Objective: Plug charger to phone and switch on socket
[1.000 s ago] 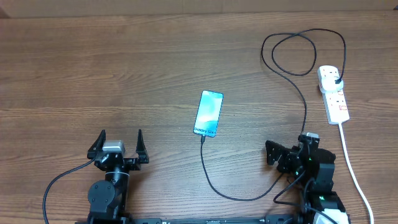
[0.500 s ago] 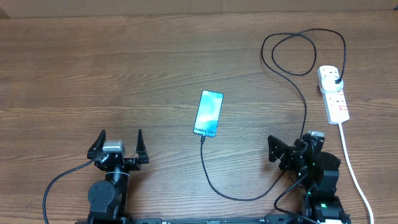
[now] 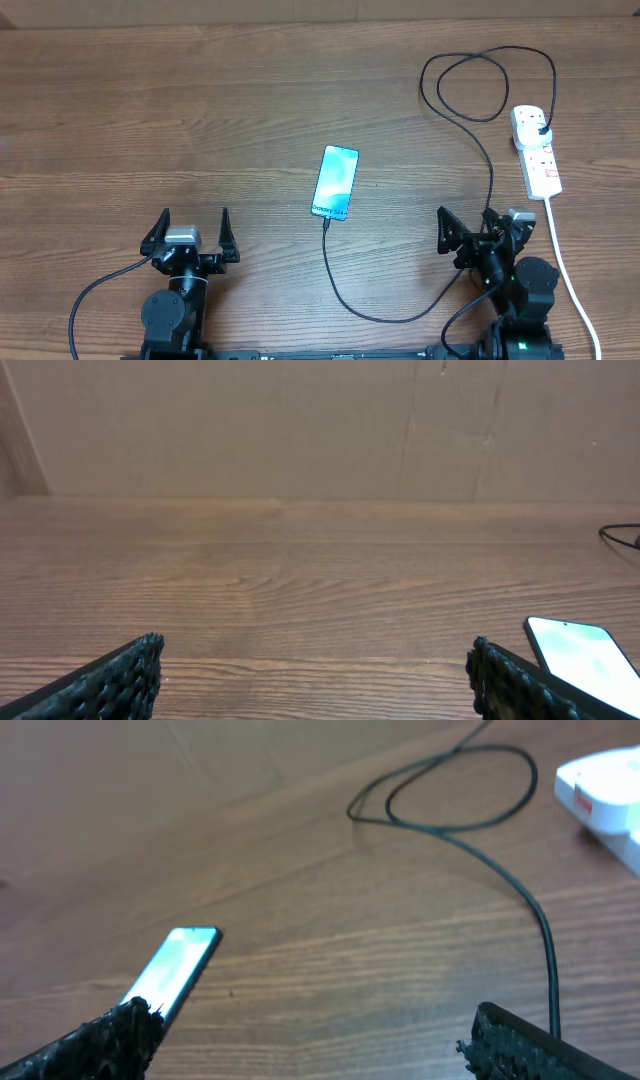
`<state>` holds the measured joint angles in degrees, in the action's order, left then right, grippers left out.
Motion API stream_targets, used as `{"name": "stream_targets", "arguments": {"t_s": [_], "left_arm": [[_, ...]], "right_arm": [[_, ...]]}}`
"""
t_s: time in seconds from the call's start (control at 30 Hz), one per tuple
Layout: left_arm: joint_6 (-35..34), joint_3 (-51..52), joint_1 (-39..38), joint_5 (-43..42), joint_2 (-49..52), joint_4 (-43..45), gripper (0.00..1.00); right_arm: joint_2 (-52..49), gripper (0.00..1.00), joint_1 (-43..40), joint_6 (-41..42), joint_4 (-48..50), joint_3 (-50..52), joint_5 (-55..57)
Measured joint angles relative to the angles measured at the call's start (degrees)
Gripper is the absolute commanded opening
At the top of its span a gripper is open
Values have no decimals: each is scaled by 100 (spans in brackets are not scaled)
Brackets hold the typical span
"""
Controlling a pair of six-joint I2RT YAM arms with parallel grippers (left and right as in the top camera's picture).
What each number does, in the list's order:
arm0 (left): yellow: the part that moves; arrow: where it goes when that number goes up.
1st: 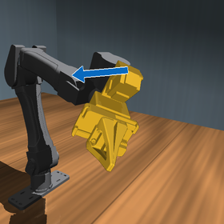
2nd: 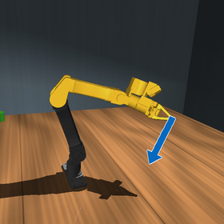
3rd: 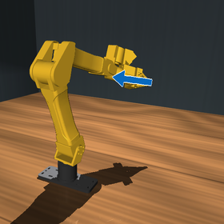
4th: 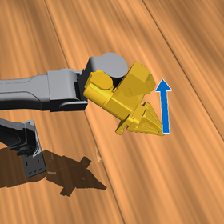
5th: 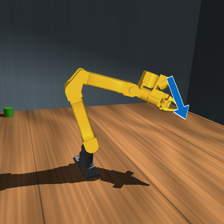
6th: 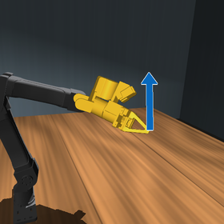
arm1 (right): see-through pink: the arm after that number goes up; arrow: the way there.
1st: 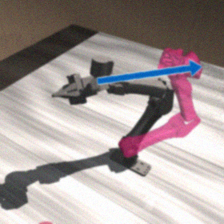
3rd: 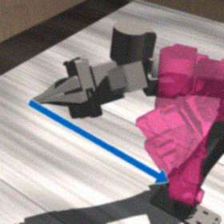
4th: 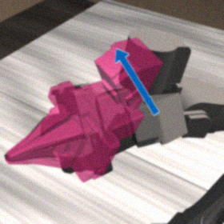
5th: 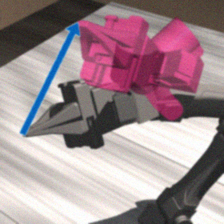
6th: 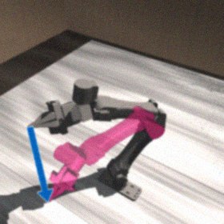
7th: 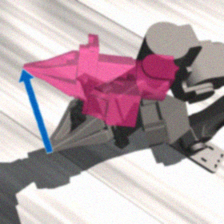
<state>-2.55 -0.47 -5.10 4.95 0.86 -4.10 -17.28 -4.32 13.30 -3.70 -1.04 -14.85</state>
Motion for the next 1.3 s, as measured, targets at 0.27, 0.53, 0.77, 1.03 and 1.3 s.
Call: {"name": "stream_targets", "arguments": {"t_s": [0.27, 0.53, 0.77, 1.03, 1.3], "left_arm": [[0, 0, 0, 0, 0, 0, 100], [0, 0, 0, 0, 0, 0, 99], [0, 0, 0, 0, 0, 0, 99], [0, 0, 0, 0, 0, 0, 99], [0, 0, 0, 0, 0, 0, 100]], "right_arm": [[125, 100, 0, 0, 0, 0, -2], [901, 100, 0, 2, 0, 0, 0], [1652, 100, 2, 0, 50, 0, -13], [1659, 100, 2, -2, 42, 0, -20], [1659, 100, 2, 2, 44, 0, -20]]}}
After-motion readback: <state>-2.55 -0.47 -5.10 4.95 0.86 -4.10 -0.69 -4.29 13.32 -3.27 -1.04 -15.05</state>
